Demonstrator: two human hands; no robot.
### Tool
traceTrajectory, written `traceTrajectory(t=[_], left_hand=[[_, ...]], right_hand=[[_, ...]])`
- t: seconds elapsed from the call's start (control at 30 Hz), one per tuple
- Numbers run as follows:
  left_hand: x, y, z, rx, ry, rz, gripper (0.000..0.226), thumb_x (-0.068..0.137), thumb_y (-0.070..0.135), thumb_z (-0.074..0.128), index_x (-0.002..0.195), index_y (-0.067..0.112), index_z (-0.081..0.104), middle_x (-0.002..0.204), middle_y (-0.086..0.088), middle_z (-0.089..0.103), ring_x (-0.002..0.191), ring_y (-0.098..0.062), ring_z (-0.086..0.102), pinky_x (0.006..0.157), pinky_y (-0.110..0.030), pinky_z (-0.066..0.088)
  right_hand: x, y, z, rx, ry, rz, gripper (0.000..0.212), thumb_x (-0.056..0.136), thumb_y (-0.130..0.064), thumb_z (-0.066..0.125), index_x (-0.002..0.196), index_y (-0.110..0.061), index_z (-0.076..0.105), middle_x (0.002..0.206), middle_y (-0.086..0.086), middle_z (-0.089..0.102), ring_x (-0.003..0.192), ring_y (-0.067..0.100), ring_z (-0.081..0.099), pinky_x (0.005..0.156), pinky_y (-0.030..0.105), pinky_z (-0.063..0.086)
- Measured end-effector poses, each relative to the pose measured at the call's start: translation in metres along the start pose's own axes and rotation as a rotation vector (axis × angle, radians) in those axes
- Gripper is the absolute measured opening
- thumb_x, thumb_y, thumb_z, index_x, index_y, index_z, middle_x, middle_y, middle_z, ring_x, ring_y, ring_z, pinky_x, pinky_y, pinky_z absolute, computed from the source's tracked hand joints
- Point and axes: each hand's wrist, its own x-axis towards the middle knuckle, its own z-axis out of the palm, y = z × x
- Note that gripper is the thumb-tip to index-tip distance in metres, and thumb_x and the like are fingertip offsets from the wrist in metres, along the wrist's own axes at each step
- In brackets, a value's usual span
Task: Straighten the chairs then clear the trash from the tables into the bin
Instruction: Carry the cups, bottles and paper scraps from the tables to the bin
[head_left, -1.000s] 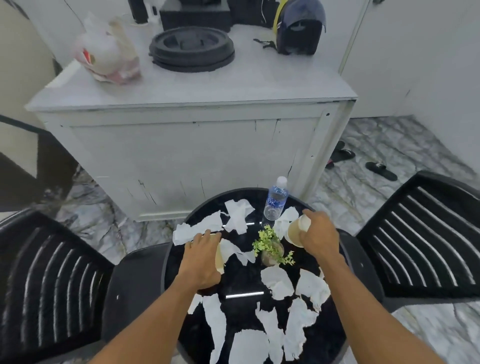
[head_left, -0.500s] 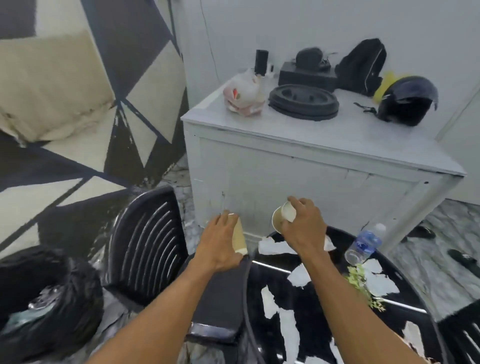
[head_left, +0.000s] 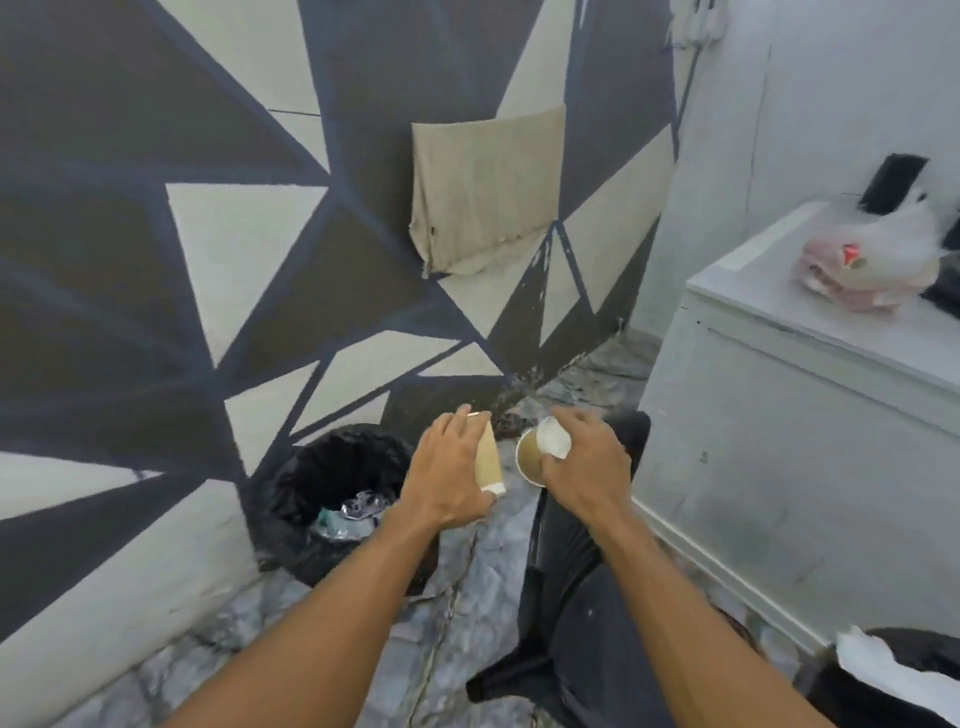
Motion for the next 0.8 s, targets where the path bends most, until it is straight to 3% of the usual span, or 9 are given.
traceTrajectory(t=[0.37, 0.63, 0.8], left_hand=[[0.016, -0.194, 0.002, 0.024, -0.089, -0.431, 0.112, 0.061, 0.055, 0.076, 0.153, 0.027, 0.021, 0.161, -0.002, 0.023, 0.146, -0.028, 0.022, 0.120, -0.047, 0.025], [0.067, -0.271, 0.018, 0.027, -0.166, -0.565, 0.114, 0.060, 0.051, 0.080, 0.154, 0.027, 0.019, 0.162, -0.002, 0.021, 0.146, -0.028, 0.022, 0.120, -0.047, 0.024], [0.091, -0.318, 0.020, 0.004, -0.175, -0.600, 0.114, 0.061, 0.049, 0.081, 0.154, 0.027, 0.019, 0.162, -0.002, 0.020, 0.146, -0.027, 0.022, 0.120, -0.047, 0.024]], right_hand=[[0.114, -0.096, 0.181, 0.058, -0.339, -0.199, 0.064, 0.078, -0.028, 0.066, 0.140, -0.028, 0.048, 0.139, 0.000, 0.050, 0.123, 0.024, 0.048, 0.099, 0.042, 0.047], [0.191, -0.128, 0.261, 0.054, -0.513, -0.156, 0.067, 0.080, -0.031, 0.068, 0.142, -0.025, 0.046, 0.139, 0.001, 0.049, 0.123, 0.026, 0.049, 0.100, 0.040, 0.044], [0.218, -0.156, 0.307, 0.080, -0.492, -0.138, 0.062, 0.081, -0.032, 0.070, 0.139, -0.025, 0.049, 0.137, 0.001, 0.050, 0.117, 0.026, 0.053, 0.094, 0.040, 0.049]])
